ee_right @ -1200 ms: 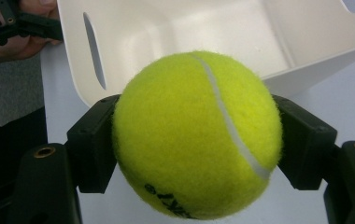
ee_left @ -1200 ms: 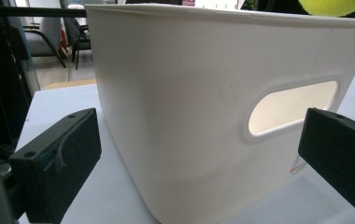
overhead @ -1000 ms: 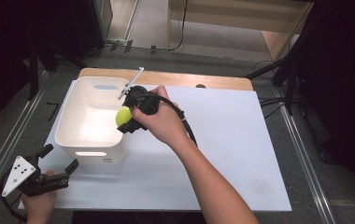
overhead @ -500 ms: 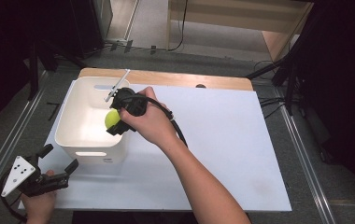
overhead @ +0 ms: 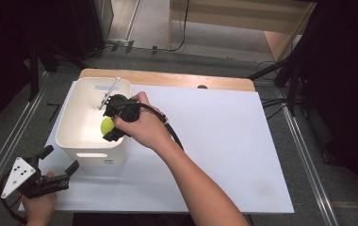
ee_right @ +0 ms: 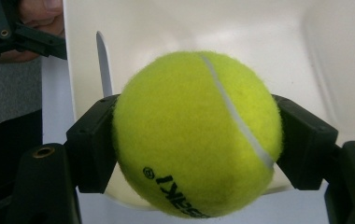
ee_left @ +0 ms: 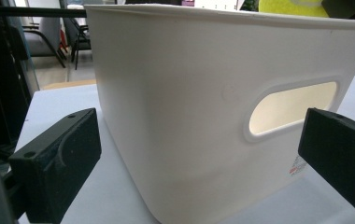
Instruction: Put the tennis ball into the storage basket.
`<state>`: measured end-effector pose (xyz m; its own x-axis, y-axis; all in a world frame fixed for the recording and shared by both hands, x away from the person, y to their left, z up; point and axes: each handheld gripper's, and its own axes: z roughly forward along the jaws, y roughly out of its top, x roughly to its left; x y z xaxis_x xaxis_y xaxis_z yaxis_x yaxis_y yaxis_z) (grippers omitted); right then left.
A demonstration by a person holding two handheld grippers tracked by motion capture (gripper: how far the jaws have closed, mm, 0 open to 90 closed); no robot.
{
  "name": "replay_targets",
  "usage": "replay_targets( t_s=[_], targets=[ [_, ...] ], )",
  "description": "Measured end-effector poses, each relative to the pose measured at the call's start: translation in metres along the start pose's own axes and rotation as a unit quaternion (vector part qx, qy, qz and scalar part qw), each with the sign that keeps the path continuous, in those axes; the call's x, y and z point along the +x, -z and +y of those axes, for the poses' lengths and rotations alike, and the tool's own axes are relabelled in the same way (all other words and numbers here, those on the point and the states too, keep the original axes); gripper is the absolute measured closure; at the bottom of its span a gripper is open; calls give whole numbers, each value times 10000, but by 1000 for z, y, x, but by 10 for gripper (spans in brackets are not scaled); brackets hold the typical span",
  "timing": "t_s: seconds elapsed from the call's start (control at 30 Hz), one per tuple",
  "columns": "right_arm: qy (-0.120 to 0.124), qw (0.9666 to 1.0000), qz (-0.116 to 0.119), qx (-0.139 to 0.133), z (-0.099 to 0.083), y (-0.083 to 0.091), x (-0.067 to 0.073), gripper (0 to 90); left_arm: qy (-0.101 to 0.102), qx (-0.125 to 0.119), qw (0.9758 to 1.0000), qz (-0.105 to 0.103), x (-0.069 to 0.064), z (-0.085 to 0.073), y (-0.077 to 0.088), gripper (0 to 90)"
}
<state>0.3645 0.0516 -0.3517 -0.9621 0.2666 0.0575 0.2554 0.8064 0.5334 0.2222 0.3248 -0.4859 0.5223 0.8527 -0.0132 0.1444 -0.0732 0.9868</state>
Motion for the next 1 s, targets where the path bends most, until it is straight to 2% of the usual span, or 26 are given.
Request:
replay_targets(
  t_s=[0.37,0.43,0.47,0.6,0.7,0.8,0.83,0.9,1.0],
  targets=[
    [236,9991,-113,340,1,-17,4,228,23,-8,10000,-12,2,0,1,0],
    [230,9992,-145,307,1,-16,5,212,15,-8,10000,-21,2,0,1,0],
    [239,9991,-165,324,1,-15,5,174,21,-15,10000,-22,1,0,1,0],
    [226,9993,-229,199,-1,-6,5,102,24,-6,10000,-26,2,0,0,0],
    [180,9993,-332,68,-5,2,6,93,24,-6,10000,-26,1,0,0,0],
    [102,9990,-420,-86,-12,10,6,53,33,-7,10000,-24,1,0,0,0],
    [88,9987,-472,-140,-15,13,5,5,31,-4,10000,-24,1,0,0,0],
    [40,9983,-536,-208,-22,17,4,0,27,2,10000,-7,1,0,0,0],
    [-191,9972,-631,-348,-34,25,3,0,31,-1,10000,-9,0,0,0,0]
  ],
)
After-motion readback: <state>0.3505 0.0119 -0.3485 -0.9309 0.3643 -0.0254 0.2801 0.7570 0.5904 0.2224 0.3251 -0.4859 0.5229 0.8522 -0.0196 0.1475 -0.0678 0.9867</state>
